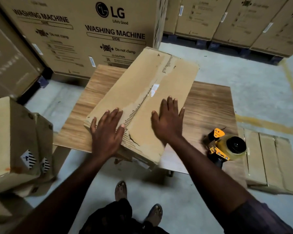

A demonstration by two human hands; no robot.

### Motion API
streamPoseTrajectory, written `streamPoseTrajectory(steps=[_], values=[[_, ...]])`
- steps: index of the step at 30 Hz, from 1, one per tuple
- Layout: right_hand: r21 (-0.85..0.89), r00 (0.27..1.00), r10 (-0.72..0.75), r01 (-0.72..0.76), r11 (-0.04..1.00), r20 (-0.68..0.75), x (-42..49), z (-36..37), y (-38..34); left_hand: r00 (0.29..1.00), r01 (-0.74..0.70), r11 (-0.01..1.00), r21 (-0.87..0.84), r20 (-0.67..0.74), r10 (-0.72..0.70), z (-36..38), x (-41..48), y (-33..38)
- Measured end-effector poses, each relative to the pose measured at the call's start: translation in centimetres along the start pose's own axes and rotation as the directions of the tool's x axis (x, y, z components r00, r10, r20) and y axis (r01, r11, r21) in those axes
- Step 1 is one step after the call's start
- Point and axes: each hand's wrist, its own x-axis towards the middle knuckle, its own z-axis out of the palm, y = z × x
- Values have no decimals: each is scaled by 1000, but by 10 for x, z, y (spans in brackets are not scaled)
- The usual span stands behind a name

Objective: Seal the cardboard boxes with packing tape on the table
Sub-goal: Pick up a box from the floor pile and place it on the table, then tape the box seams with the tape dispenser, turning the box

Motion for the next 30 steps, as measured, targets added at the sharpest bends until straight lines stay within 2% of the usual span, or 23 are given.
streamPoseTrajectory(steps=[4,9,15,18,21,24,30], values=[[-38,995,103,-102,994,15,-6,18,-58,991,-76,997,-1,107,76,-16,57,-61],[-58,994,64,-59,997,93,-4,33,-114,956,-160,986,46,257,143,-39,116,-109],[-62,989,61,-53,997,138,43,23,-85,940,-195,980,38,294,175,-35,126,-115],[-95,983,129,-117,989,128,94,8,-43,951,-116,993,13,290,107,-33,123,-109],[-148,968,213,-193,970,131,139,-9,0,969,35,999,34,245,-42,-26,105,-94],[-196,953,264,-234,952,146,174,-25,36,972,168,985,-42,175,-158,-18,88,-73],[-244,946,297,-260,934,128,226,-49,88,971,239,957,-164,49,-234,-9,86,-51]])
